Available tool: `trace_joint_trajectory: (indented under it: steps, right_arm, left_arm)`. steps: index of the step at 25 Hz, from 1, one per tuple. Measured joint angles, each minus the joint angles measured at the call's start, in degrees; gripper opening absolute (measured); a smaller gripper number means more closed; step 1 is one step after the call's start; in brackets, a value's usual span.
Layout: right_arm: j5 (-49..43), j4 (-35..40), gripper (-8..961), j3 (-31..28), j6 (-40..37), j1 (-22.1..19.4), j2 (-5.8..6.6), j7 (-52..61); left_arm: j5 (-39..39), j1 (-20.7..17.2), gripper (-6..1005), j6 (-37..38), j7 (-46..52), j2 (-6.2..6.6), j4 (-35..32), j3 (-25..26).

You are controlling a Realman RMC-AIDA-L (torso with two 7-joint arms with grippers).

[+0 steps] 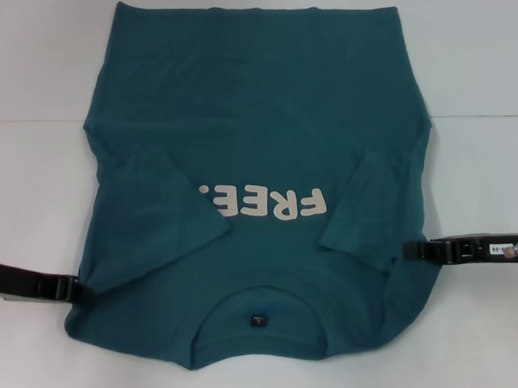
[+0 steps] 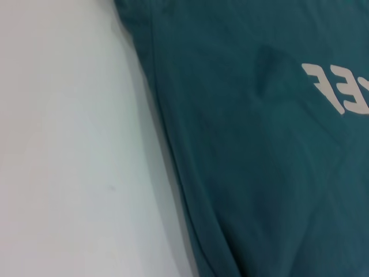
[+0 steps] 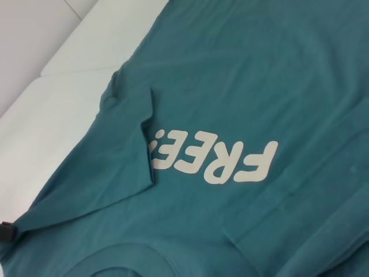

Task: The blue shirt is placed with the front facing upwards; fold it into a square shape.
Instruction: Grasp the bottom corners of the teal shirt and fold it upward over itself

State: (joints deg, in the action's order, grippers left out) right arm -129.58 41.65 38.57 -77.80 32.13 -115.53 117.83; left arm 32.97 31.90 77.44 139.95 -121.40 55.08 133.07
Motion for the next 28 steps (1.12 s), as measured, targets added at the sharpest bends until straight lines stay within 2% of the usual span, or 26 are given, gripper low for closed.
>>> trace_joint_trajectory:
  steps: [5,10,16,21,28]
  right_arm:
    - [0.03,0.02,37,-0.23,-0.07,-0.48,-0.14,-0.99]
    - [0.04,-0.05,37,-0.34,-0.67,-0.5,-0.52,-1.71]
    - [0.04,-0.24,36,-0.07,-1.77,-0.85,-1.15,-2.74]
    - [0.04,-0.08,36,-0.07,-2.3,-0.76,-1.45,-2.84]
    - [0.03,-0.07,36,0.09,-3.39,-0.37,-1.62,-4.14]
  left_arm:
    - [0.0,-1.11,81,0.47,-2.23,-1.35,2.18,0.0]
    - [0.04,-1.84,81,1.19,-2.97,-2.05,3.88,0.08]
    - [1.44,-3.53,81,1.67,-4.14,-2.05,5.28,0.09]
    - [6.06,-4.67,80,2.97,-5.35,-1.81,5.77,0.62]
    - [8.47,-3.97,80,3.87,-5.6,-2.4,5.66,-0.54]
